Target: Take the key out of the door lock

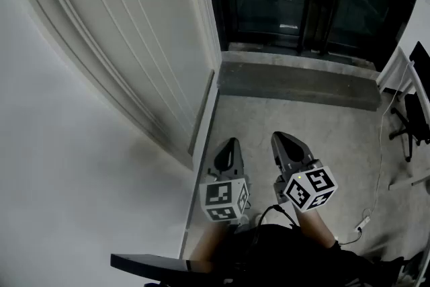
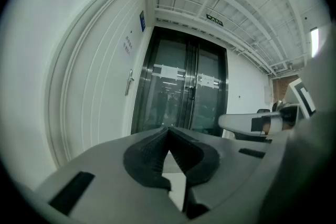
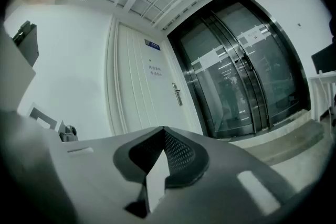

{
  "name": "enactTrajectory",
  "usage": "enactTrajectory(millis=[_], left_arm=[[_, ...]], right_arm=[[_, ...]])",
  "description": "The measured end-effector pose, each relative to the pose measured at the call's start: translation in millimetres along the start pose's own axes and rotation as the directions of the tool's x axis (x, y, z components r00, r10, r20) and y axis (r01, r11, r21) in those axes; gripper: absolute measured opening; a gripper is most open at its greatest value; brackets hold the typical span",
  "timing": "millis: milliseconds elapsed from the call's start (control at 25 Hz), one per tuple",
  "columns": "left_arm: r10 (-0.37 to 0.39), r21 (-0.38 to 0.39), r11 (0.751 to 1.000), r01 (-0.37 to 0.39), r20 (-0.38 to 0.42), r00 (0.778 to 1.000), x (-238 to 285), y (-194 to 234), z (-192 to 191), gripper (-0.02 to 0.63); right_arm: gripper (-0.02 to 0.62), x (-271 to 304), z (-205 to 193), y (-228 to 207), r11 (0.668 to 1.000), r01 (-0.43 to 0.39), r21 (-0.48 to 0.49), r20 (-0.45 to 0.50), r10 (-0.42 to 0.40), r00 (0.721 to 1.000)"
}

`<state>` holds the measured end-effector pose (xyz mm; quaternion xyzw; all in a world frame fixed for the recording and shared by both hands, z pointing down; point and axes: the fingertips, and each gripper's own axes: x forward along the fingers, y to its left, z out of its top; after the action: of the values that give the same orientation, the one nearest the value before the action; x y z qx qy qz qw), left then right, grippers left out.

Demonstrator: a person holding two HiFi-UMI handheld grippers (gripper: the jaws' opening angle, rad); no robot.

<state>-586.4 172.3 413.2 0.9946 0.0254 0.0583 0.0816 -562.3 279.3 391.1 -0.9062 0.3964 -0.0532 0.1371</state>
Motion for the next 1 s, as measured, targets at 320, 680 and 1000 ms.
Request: enactTrajectory(millis=[320,680,1000], left_arm=[[-0.002,0.003,1.0,0.002,-0.003,1.0,-3,-5,7,0.0],[0.003,0.001,1.0,-0.003,-0.001,1.0,-3,-4,8,0.0],[0.006,0.003,1.0,-0.006,-0.004,1.0,-10,11,11,0.0]], right_arm=[[0.0,-4,6,2,1.0,0.001,0.005,-0.003,-0.001,1.0],[0.0,-2,5,0,1.0,-0.001,0.018,-0.002,0.001,1.0],[0.0,6,8,11,0.999,-0.002,0.039,0.018,0.001,1.0]])
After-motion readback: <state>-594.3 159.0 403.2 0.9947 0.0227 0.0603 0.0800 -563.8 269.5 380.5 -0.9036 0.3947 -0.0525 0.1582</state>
